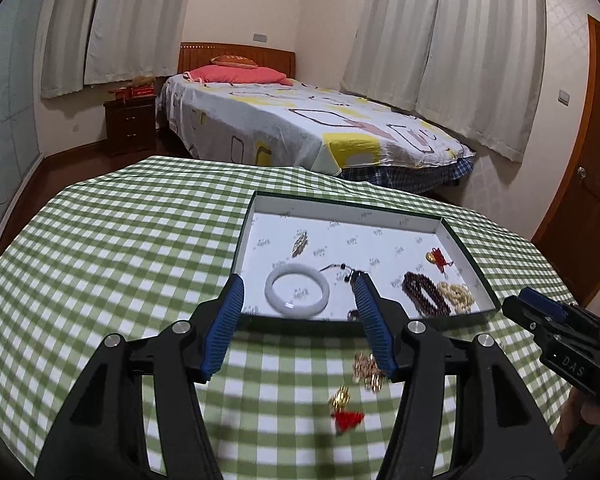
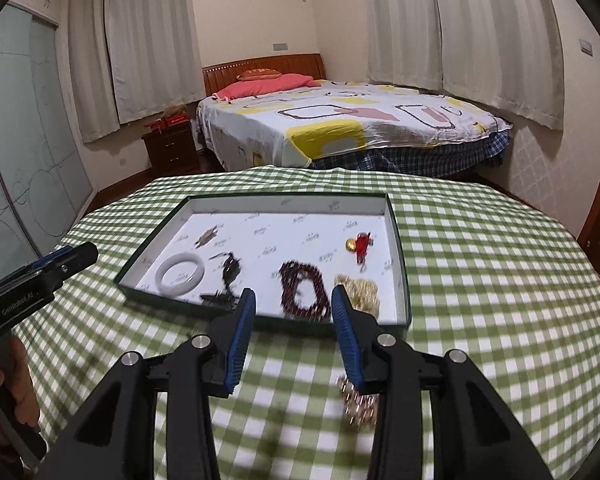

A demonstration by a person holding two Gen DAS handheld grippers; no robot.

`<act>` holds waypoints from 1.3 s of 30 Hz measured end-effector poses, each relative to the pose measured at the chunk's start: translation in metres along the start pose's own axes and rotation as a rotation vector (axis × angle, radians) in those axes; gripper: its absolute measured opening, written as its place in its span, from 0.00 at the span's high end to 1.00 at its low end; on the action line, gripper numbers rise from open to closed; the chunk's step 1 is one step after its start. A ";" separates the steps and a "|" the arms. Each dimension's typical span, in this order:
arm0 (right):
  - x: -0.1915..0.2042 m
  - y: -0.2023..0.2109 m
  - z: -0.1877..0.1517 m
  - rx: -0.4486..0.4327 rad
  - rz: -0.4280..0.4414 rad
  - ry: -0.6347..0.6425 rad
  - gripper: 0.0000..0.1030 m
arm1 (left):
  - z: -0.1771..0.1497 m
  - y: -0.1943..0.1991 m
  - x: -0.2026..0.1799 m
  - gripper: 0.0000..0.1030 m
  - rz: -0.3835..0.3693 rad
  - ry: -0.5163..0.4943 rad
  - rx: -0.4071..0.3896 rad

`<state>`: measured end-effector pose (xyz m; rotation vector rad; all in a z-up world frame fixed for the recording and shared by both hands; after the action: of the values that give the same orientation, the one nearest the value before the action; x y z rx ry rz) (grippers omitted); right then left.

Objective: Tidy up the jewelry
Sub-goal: 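Move the left tool to the gold red-tassel charm while the right tool grasps the silver ring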

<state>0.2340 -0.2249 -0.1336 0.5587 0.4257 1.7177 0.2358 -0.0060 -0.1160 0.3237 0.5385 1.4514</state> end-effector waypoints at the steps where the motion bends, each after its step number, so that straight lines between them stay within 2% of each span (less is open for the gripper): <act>1: 0.002 0.003 -0.005 -0.005 0.001 -0.002 0.61 | -0.003 0.004 0.001 0.44 0.001 -0.001 -0.004; 8: 0.020 0.017 -0.039 -0.019 0.023 -0.001 0.61 | -0.028 0.025 0.006 0.39 0.038 -0.033 -0.015; 20: 0.057 -0.001 -0.073 0.073 0.106 0.035 0.61 | -0.061 0.037 0.026 0.38 0.073 -0.012 0.021; 28: 0.068 -0.023 -0.084 0.159 0.097 0.063 0.61 | -0.068 0.034 0.027 0.38 0.073 -0.013 0.043; 30: 0.068 -0.024 -0.086 0.171 0.096 0.066 0.66 | -0.070 0.032 0.025 0.38 0.069 -0.014 0.050; 32: 0.067 -0.025 -0.089 0.186 0.102 0.064 0.80 | -0.072 0.030 0.023 0.38 0.062 -0.014 0.060; 39: 0.059 -0.019 -0.087 0.172 0.102 0.056 0.83 | -0.080 0.024 0.012 0.38 0.041 -0.029 0.091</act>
<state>0.1886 -0.1616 -0.2071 0.6672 0.5978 1.8077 0.1740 -0.0004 -0.1724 0.4299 0.5783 1.4616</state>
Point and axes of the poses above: each gripper's, at about its wrist camera, not at the fingertips, and y roughly against the way its jaws point, x to its left, z to its top, the point moved 3 cm from there along -y, roughly the way its jaws point, and after that the axes turned 3 degrees about -x, right-handed, at the moved point
